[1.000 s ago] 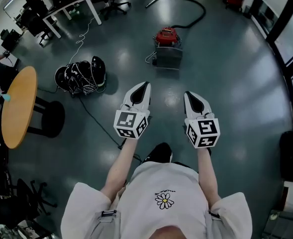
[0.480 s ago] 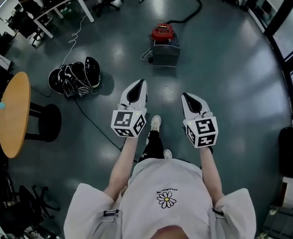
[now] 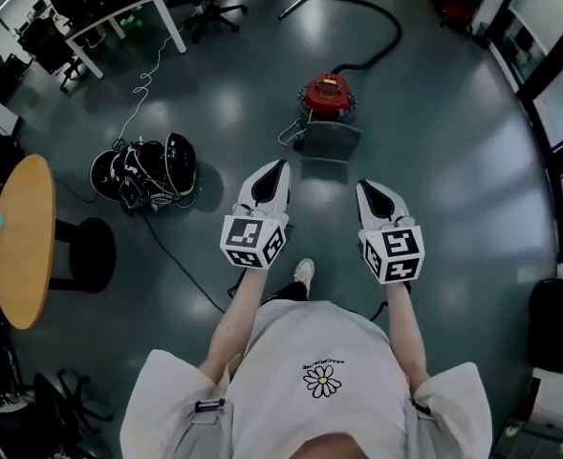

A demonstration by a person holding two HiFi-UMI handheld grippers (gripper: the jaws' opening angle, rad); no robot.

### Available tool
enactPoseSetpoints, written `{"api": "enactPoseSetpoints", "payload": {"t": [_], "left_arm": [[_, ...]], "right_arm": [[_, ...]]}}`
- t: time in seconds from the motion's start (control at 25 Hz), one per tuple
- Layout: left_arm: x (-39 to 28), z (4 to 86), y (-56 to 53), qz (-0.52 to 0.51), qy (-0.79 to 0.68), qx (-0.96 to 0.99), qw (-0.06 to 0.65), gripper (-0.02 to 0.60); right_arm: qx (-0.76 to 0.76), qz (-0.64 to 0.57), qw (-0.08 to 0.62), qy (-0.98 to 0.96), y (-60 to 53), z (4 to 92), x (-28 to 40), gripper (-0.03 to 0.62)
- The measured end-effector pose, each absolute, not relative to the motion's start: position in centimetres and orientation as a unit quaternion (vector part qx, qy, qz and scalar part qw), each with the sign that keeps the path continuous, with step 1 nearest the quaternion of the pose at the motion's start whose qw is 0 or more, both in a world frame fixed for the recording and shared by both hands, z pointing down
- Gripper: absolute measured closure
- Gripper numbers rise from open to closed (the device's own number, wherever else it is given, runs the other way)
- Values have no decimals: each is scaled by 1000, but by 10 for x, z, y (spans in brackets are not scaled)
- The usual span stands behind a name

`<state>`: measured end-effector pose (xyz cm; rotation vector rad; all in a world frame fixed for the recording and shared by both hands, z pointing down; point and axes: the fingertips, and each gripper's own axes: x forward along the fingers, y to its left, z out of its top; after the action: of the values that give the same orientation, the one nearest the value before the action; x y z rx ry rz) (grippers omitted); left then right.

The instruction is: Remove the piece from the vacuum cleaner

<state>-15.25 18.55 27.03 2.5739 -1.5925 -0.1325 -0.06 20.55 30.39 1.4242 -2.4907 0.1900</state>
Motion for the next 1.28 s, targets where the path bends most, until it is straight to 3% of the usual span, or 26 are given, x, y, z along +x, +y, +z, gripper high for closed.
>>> {"api": "enactPoseSetpoints", "payload": {"t": [0.44, 1.28], "left_arm": [[-150, 275, 77, -25, -488, 870, 67, 580], [-51, 286, -176, -8, -512, 856, 72, 580]], "right_arm": [[530, 86, 126, -834, 104, 314, -1, 568], [470, 101, 135, -867, -164, 336, 76, 568]]}}
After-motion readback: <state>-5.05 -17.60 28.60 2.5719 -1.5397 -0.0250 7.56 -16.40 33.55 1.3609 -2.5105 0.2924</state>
